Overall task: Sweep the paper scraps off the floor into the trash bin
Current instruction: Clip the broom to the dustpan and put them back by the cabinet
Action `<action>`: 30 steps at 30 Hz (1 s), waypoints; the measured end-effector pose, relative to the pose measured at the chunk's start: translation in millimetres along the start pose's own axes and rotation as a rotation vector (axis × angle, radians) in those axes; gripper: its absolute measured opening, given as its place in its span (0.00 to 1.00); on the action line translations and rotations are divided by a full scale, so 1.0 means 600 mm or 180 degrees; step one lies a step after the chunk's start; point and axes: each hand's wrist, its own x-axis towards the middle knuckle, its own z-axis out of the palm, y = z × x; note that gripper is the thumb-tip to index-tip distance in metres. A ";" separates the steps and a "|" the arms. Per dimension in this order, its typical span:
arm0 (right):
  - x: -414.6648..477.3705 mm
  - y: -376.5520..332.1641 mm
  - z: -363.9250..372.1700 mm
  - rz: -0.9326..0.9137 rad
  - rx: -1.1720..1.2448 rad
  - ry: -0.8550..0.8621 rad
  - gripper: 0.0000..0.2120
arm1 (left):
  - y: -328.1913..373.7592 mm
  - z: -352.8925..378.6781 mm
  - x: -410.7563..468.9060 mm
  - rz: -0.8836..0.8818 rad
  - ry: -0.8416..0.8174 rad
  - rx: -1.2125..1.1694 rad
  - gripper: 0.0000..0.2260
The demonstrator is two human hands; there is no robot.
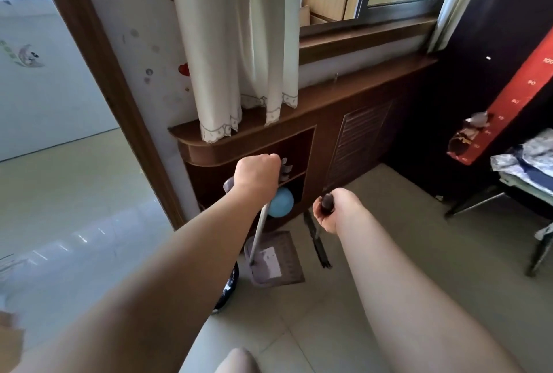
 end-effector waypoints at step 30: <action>0.278 -0.104 0.254 0.0205 0.1214 0.0352 0.07 | -0.118 0.229 0.332 0.2055 -0.0975 0.0324 0.10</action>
